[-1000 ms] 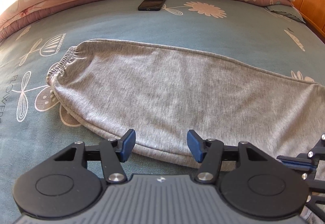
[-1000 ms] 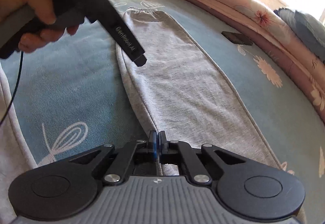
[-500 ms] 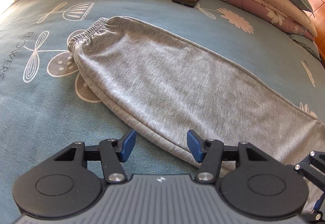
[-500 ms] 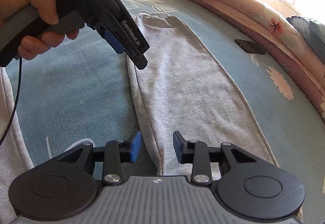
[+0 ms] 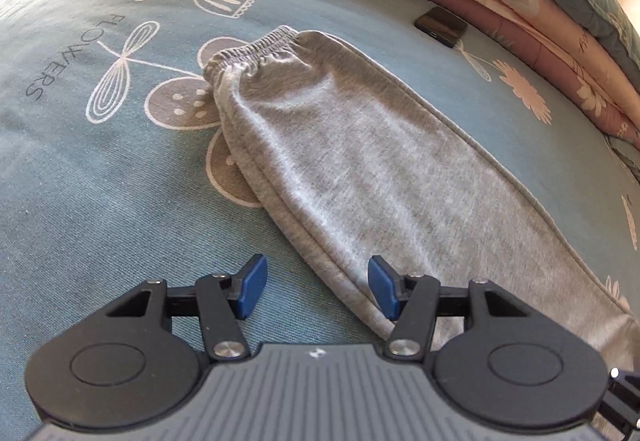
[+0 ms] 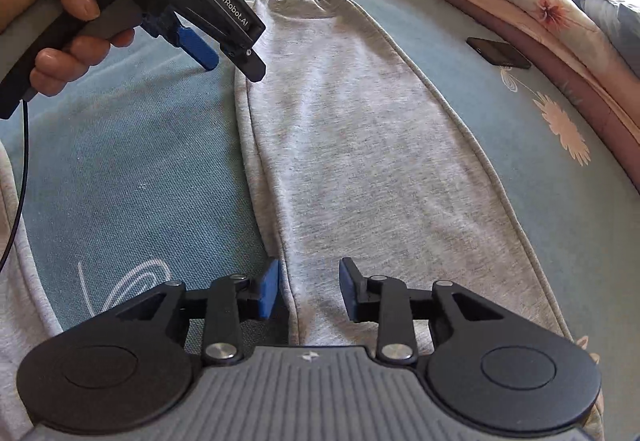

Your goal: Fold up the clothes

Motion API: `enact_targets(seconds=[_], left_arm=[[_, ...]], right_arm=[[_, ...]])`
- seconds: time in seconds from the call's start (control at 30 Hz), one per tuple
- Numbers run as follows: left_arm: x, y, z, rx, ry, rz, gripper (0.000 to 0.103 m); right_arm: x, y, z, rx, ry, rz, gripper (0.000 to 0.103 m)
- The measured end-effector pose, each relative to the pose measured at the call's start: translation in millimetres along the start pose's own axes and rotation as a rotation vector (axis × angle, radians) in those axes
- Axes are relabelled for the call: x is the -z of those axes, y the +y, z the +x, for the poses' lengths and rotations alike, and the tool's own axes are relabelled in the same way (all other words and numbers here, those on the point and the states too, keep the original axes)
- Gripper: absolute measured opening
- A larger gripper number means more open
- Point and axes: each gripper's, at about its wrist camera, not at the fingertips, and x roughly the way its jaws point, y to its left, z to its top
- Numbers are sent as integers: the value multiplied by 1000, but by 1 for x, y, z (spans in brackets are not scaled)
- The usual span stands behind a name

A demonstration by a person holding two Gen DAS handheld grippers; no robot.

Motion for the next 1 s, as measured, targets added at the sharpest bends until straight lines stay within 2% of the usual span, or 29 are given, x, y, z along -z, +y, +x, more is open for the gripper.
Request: enact_targets(seconds=[0.1,0.17,0.23,0.33,0.5,0.63,0.67,0.7,0.73,0.87,1.0], left_arm=[[-9,7,8,-33,-29,-41,57],[-15,6,13,-73,-49,-25,57],[-20,3,17,-150,-70,3,57],[-23,4,21,-186,-80,1,57],[-13,-1,12,-162,-66,-5,57],[5,-14,-4,-137,-64,40,57],[10,-19,-8,-132,-63,66,57],[15,-23,-11,-127,-61,92,57],[19,-28,-13,-128,-55,115,57],[32,-43,-25,-94,-40,161,57],[41,-63,-36,-30,-23,203,57]], right_arm=[[2,6,-3,-12,0,17,37],[6,11,-5,-1,1,20,38],[11,12,-8,-2,16,45,40],[21,12,-10,-10,46,82,41],[34,10,-15,35,57,91,41],[40,6,-25,50,52,152,41],[42,8,-29,45,47,161,42],[43,10,-32,41,42,169,51],[45,13,-33,31,53,167,55],[54,24,-29,-41,123,198,56],[62,27,-39,-59,120,259,57]])
